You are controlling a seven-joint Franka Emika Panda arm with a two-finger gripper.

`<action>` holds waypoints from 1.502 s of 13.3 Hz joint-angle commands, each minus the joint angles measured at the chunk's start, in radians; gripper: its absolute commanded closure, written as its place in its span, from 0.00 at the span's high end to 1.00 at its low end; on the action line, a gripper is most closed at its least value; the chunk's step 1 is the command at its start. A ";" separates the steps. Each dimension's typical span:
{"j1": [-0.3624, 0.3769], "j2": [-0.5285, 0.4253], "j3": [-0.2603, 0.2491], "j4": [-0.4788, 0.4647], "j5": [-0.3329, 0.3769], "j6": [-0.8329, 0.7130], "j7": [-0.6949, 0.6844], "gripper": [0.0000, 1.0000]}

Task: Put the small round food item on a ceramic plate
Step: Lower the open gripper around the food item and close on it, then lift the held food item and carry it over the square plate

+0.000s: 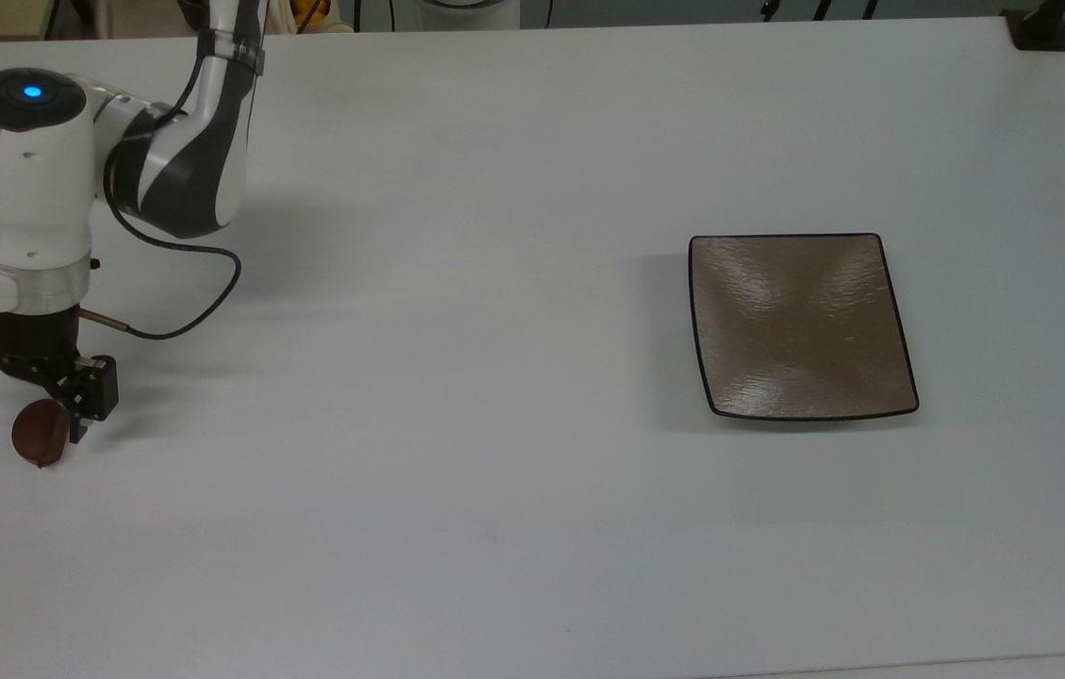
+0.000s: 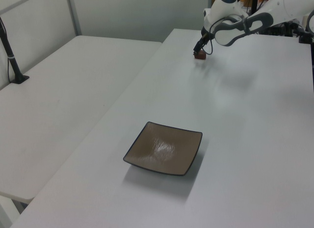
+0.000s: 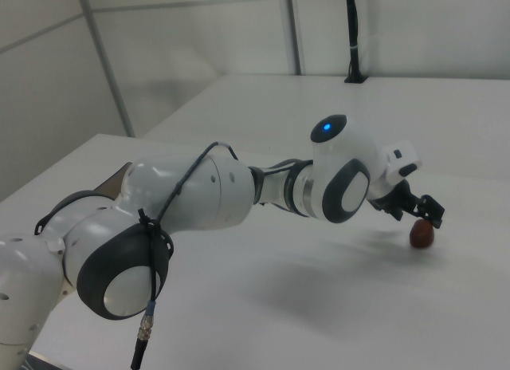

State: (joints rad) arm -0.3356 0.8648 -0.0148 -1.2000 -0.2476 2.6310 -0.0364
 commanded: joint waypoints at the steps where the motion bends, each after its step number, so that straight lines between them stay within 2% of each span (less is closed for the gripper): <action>1: 0.003 0.054 -0.019 0.042 -0.045 0.046 -0.004 0.97; 3: 0.003 0.056 -0.019 0.036 -0.106 0.050 -0.004 0.68; 5: 0.003 0.056 -0.017 0.034 -0.117 0.052 0.000 0.22; 6: 0.001 0.056 -0.016 0.034 -0.116 0.052 0.000 0.09; 9: 0.000 0.051 -0.011 0.034 -0.113 0.052 0.000 0.07; 13: 0.012 -0.036 -0.005 -0.019 -0.104 0.038 0.050 0.09; 14: 0.013 -0.070 0.002 -0.045 -0.099 0.035 0.076 0.10; 16: 0.017 -0.159 0.035 -0.172 -0.093 0.005 0.118 0.10; 18: 0.030 -0.216 0.085 -0.231 -0.084 -0.078 0.127 0.10; 20: 0.074 -0.271 0.122 -0.240 -0.029 -0.295 0.153 0.10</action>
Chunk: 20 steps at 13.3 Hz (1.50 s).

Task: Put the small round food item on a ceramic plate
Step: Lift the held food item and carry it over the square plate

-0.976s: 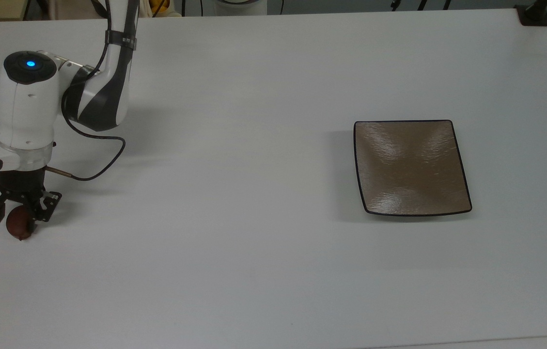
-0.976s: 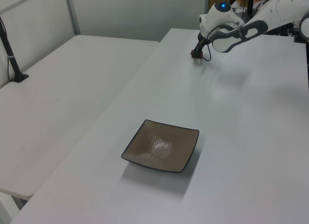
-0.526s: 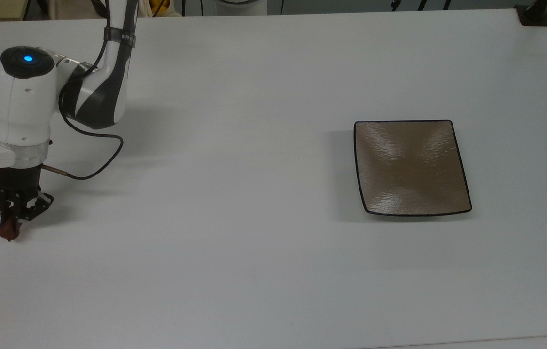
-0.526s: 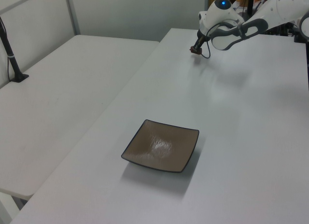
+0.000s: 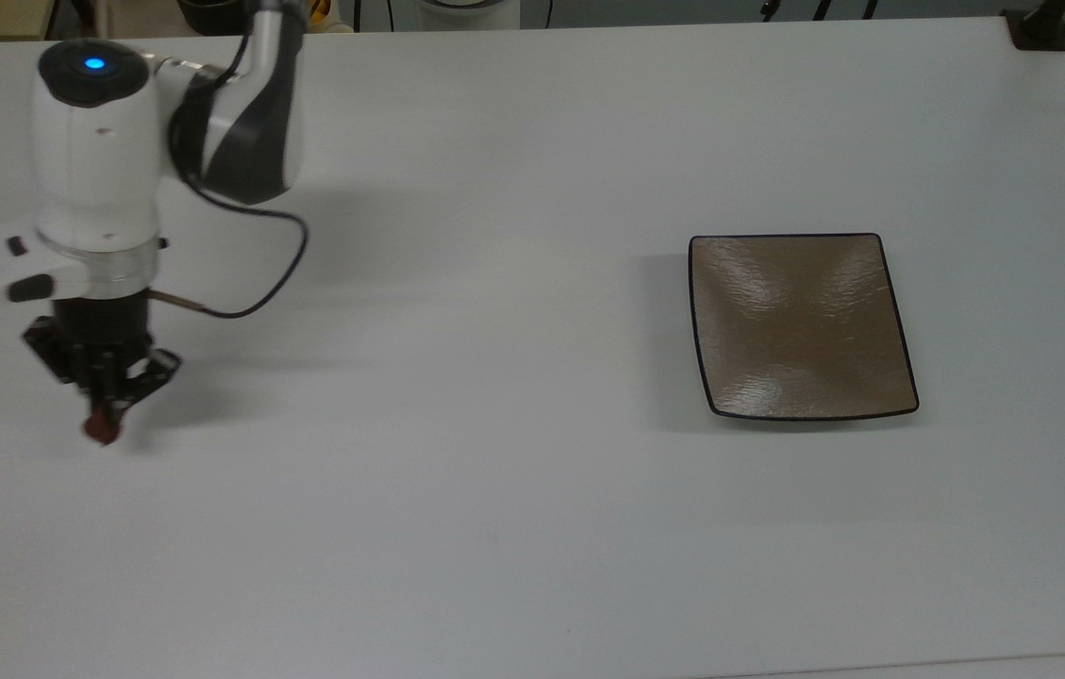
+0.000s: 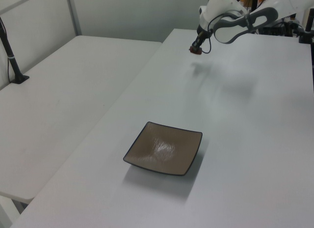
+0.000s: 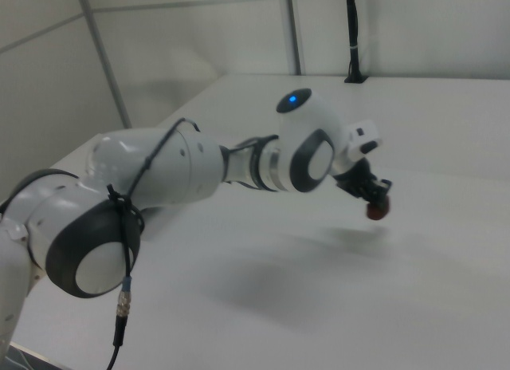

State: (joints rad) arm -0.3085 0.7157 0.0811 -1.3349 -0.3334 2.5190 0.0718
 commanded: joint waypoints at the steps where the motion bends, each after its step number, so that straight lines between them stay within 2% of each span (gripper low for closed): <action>1: 0.067 -0.152 0.041 -0.112 0.127 -0.277 0.045 0.10; 3: 0.083 -0.188 0.092 -0.118 0.227 -0.400 0.042 0.12; 5: 0.123 -0.205 0.146 -0.116 0.296 -0.504 0.057 0.12; 7: 0.150 -0.199 0.181 -0.107 0.365 -0.499 0.162 0.12; 10: 0.213 -0.193 0.226 -0.107 0.373 -0.450 0.365 0.12; 14: 0.313 -0.179 0.305 -0.106 0.372 -0.378 0.549 0.12; 20: 0.439 -0.122 0.313 -0.098 0.361 -0.220 0.577 0.16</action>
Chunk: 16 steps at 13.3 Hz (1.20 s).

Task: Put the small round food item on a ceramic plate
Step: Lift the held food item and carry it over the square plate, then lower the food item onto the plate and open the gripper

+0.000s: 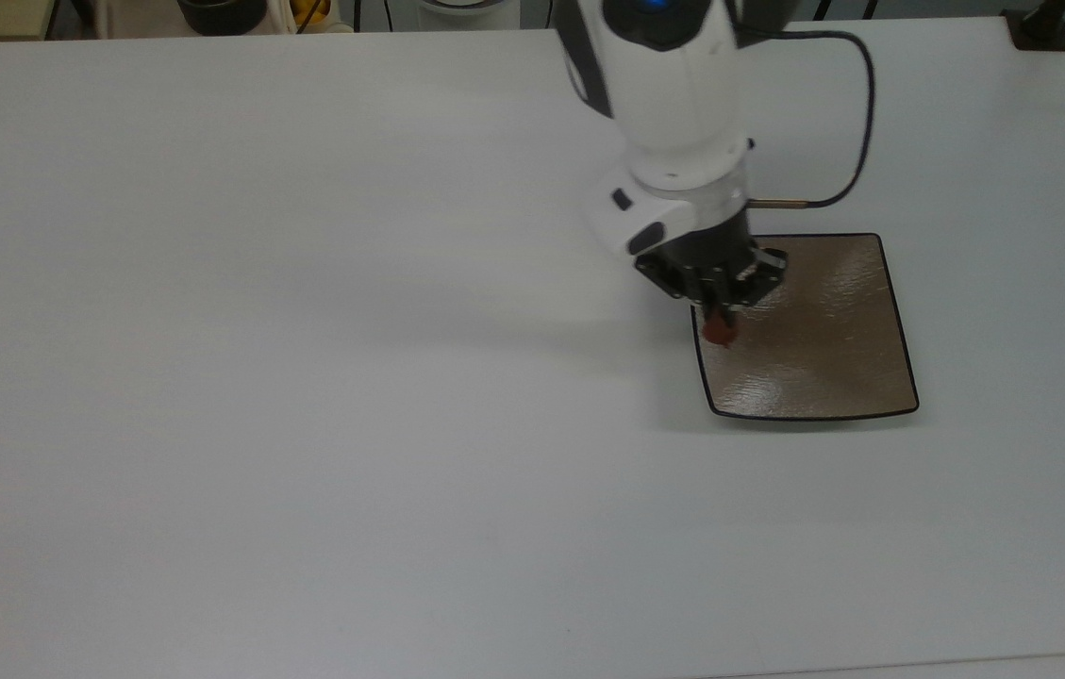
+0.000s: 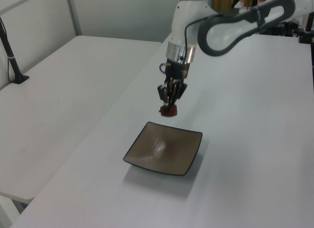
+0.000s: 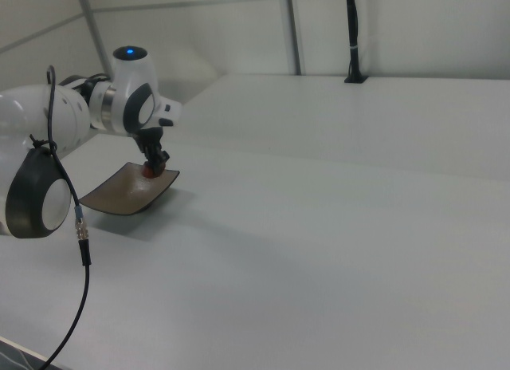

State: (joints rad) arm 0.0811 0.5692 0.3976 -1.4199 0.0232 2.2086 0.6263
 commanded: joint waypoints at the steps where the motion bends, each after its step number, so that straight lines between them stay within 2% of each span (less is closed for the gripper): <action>1: 0.069 0.037 -0.003 -0.013 -0.003 0.105 0.030 0.22; 2: 0.077 0.041 -0.003 -0.005 -0.005 0.111 0.030 0.39; 3: 0.078 0.044 -0.003 -0.001 -0.012 0.112 0.023 0.98; 5: 0.083 0.044 -0.003 -0.001 -0.051 0.114 -0.006 1.00; 11: 0.080 0.023 -0.003 0.001 -0.054 0.099 -0.010 1.00; 14: 0.083 -0.038 -0.003 -0.002 -0.113 -0.057 -0.011 1.00; 16: 0.079 -0.093 -0.013 -0.014 -0.123 -0.185 -0.017 1.00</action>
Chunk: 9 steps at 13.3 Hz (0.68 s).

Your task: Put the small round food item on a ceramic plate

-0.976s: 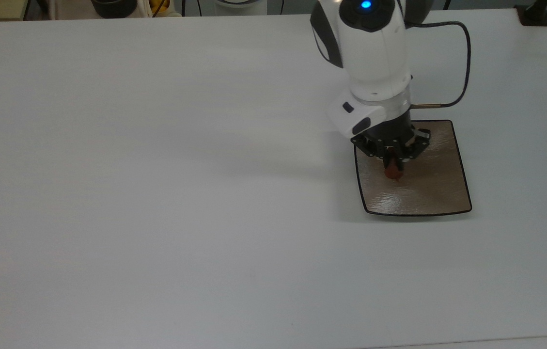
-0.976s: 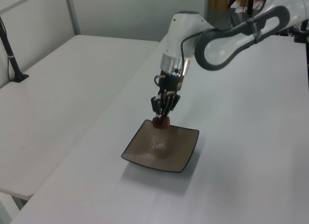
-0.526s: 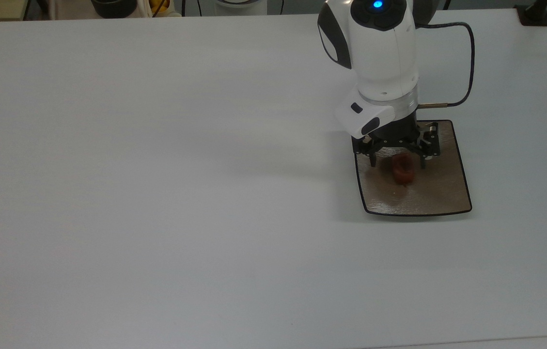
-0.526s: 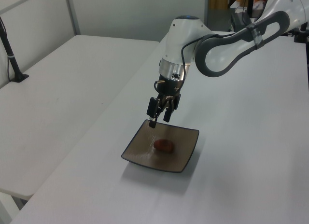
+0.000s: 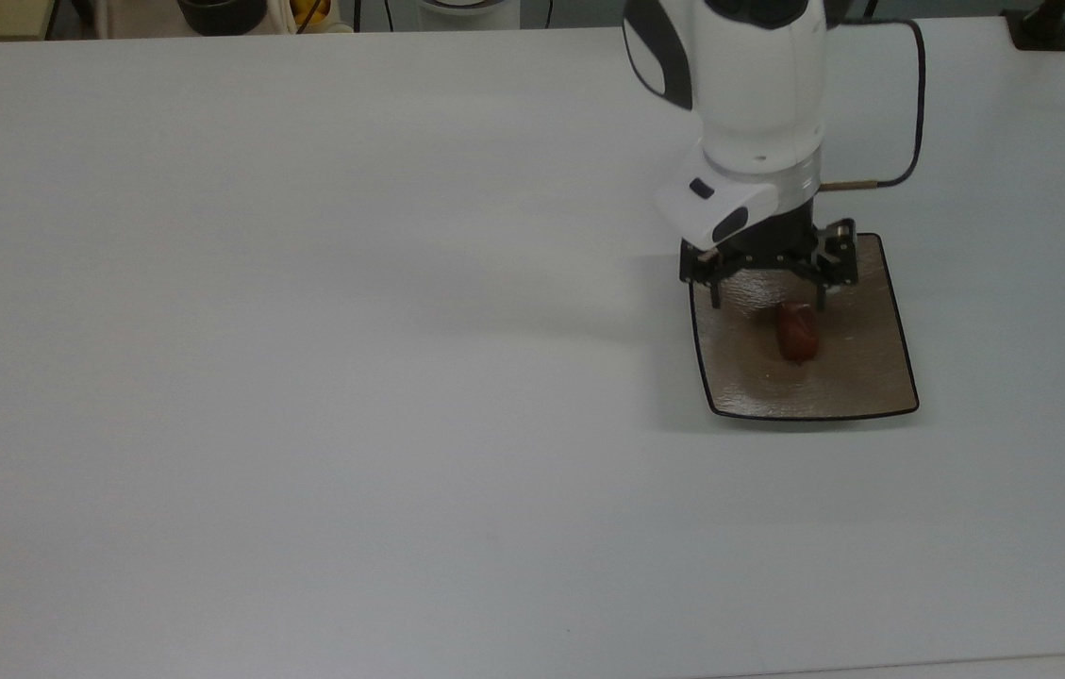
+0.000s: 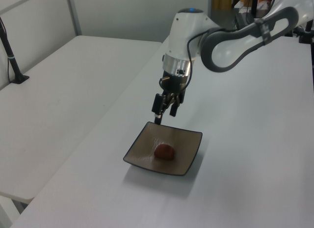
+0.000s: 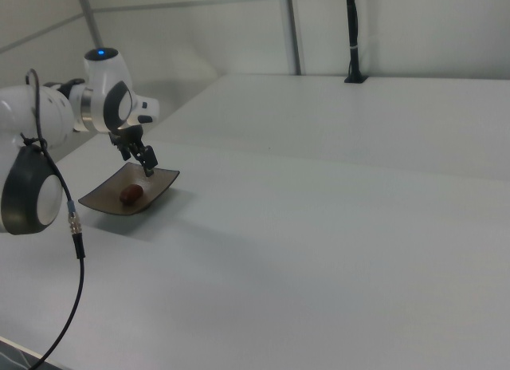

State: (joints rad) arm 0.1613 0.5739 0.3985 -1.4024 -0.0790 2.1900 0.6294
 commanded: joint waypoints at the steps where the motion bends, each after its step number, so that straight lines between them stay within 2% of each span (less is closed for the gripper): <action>1: -0.003 -0.132 -0.033 -0.055 -0.028 -0.230 -0.055 1.00; 4: -0.003 -0.227 -0.096 -0.133 -0.028 -0.358 -0.239 1.00; 6: 0.001 -0.299 -0.145 -0.190 -0.028 -0.430 -0.286 1.00; 9: -0.005 -0.487 -0.245 -0.350 -0.013 -0.458 -0.370 1.00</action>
State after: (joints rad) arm 0.1531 0.2848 0.2341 -1.5576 -0.1054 1.7275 0.3224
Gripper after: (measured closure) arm 0.000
